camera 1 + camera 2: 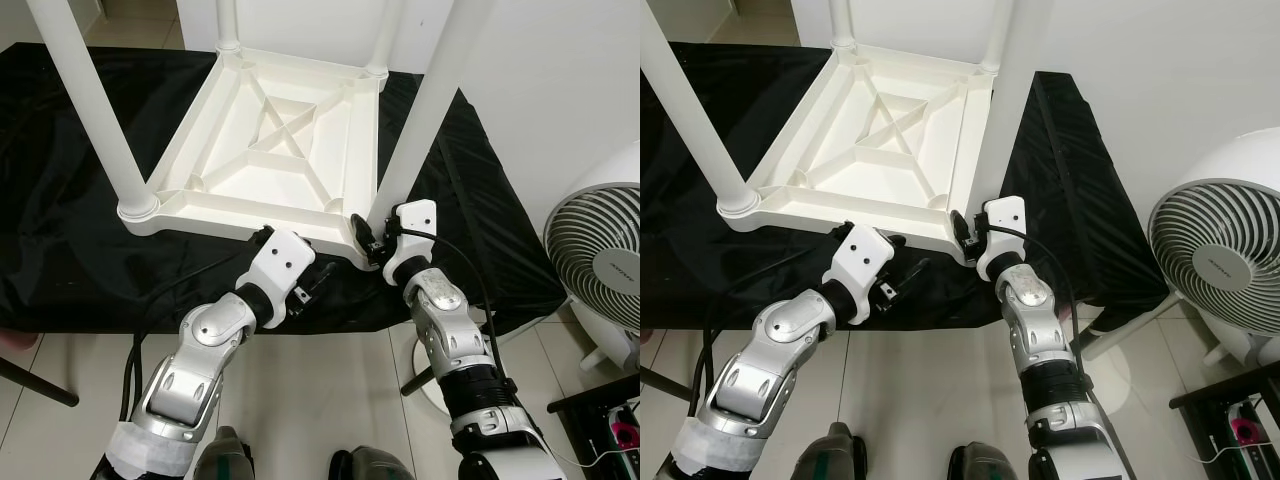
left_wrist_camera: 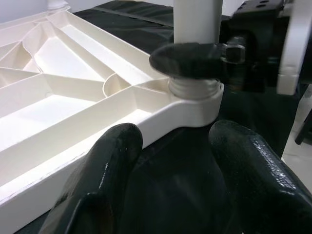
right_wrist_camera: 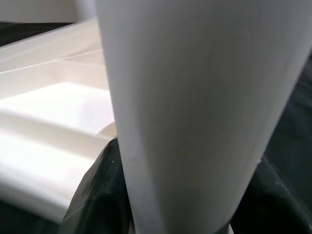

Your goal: Building children table

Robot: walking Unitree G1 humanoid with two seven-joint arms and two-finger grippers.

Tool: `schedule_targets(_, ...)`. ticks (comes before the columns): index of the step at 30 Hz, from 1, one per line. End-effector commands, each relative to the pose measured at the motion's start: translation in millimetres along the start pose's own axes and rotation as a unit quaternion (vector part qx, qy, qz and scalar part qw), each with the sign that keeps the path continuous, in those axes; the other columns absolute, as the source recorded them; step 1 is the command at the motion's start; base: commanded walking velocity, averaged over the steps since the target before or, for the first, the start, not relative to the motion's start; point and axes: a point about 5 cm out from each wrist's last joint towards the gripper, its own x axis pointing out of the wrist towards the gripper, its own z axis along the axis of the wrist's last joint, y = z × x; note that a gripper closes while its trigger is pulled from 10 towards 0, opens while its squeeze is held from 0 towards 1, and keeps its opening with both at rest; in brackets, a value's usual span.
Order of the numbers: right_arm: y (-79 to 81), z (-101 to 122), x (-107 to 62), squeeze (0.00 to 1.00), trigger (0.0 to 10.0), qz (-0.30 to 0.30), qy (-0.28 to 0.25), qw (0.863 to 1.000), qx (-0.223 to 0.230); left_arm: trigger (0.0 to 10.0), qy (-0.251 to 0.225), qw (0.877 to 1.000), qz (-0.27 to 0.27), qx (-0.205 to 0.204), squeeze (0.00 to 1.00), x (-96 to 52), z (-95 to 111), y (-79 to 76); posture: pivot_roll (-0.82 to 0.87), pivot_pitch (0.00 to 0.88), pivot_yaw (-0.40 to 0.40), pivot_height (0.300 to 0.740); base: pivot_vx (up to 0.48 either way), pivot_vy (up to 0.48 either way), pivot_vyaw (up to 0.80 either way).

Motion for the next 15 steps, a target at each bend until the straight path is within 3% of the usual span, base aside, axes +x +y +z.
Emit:
schedule_targets(1,-3.6,-20.8,-6.6,0.00,0.0,-0.064,0.056,0.996,-0.002,10.0,-0.001,1.000,-0.007,-0.002,0.00,5.1,0.4,-3.4,0.01,0.058,-0.029,0.740,0.000,0.000,0.00)
schedule_targets(2,9.5,-18.9,-4.3,0.00,0.0,-0.043,0.049,0.998,0.002,10.0,-0.004,1.000,-0.006,-0.003,0.00,7.7,2.2,-3.5,0.01,0.057,-0.030,0.740,0.000,0.000,0.00)
schedule_targets(4,18.9,-14.8,-2.9,0.00,0.0,-0.018,0.036,0.999,0.010,10.0,-0.008,1.000,-0.004,-0.005,0.00,9.6,3.8,-3.1,0.01,0.057,-0.032,0.740,0.000,0.000,0.00)
schedule_targets(8,20.7,-9.5,-5.4,0.00,0.0,-0.006,0.028,0.999,0.015,10.0,-0.015,1.000,0.005,-0.010,0.00,12.9,6.8,-2.1,0.01,0.056,-0.048,0.740,0.000,0.000,0.00)
schedule_targets(9,19.2,-9.7,-6.1,0.00,2.2,-0.011,0.031,0.999,0.011,10.0,-0.016,1.000,0.006,-0.010,0.00,13.1,6.9,-2.5,0.01,0.056,-0.051,0.740,0.000,0.000,0.00)
schedule_targets(12,18.6,-9.9,-6.4,0.00,2.2,-0.014,0.033,0.999,0.008,10.0,-0.016,1.000,0.006,-0.011,0.00,13.1,6.9,-2.7,0.01,0.056,-0.051,0.740,0.000,0.000,0.00)
schedule_targets(13,17.9,-9.9,-6.5,0.00,10.0,-0.011,0.033,0.999,0.007,10.0,-0.016,1.000,0.007,-0.010,0.00,13.0,6.6,-3.4,0.02,0.054,-0.059,0.740,0.000,0.000,0.00)
schedule_targets(14,17.7,-8.7,-7.1,1.00,10.0,-0.007,0.030,0.999,0.009,10.0,-0.016,1.000,0.007,-0.010,0.00,12.9,6.3,-3.6,0.02,0.054,-0.061,0.740,0.000,0.000,0.00)
schedule_targets(15,16.7,-5.3,-8.0,1.00,10.0,0.009,0.019,1.000,0.015,10.0,-0.015,1.000,0.009,-0.010,0.00,12.3,5.8,-3.4,0.02,0.051,-0.064,0.740,0.000,0.000,0.00)
